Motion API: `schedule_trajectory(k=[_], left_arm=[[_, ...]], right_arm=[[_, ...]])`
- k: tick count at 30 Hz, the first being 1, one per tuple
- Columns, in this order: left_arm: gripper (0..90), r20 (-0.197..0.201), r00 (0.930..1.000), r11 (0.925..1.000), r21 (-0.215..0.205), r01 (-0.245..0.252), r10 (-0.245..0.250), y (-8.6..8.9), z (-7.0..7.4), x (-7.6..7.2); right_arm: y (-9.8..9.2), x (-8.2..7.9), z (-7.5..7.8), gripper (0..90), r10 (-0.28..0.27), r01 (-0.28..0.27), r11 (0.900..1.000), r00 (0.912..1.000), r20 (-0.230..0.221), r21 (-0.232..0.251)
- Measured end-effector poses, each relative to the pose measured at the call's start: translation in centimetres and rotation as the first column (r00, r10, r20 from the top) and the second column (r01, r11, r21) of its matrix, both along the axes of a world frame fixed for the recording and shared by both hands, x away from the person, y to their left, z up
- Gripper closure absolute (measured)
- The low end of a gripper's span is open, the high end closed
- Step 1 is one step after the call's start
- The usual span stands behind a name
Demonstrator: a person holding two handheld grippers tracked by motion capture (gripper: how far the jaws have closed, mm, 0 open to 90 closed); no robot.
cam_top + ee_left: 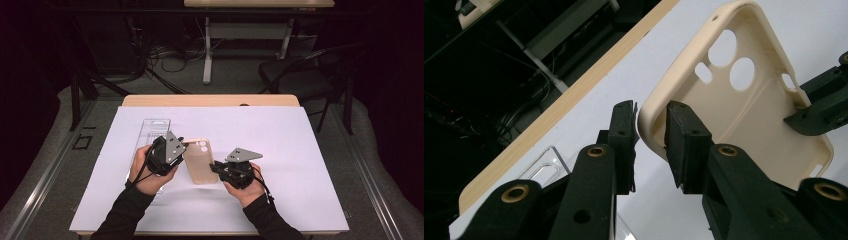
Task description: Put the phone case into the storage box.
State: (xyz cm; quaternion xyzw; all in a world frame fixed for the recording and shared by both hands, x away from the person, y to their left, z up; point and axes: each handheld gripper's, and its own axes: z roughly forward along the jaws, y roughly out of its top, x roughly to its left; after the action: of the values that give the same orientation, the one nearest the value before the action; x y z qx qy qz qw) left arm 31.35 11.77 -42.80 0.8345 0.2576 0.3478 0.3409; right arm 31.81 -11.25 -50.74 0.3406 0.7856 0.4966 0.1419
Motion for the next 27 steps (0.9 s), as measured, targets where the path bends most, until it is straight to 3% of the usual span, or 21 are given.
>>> schedule_trajectory(k=[27], left_arm=[[80.0,0.002,0.9999,0.9996,0.025,-0.010,0.010,-0.11,0.09,-0.16]], right_arm=[[0.19,-0.05,-0.11,82.0,0.008,-0.008,1.000,1.0000,0.000,0.001]])
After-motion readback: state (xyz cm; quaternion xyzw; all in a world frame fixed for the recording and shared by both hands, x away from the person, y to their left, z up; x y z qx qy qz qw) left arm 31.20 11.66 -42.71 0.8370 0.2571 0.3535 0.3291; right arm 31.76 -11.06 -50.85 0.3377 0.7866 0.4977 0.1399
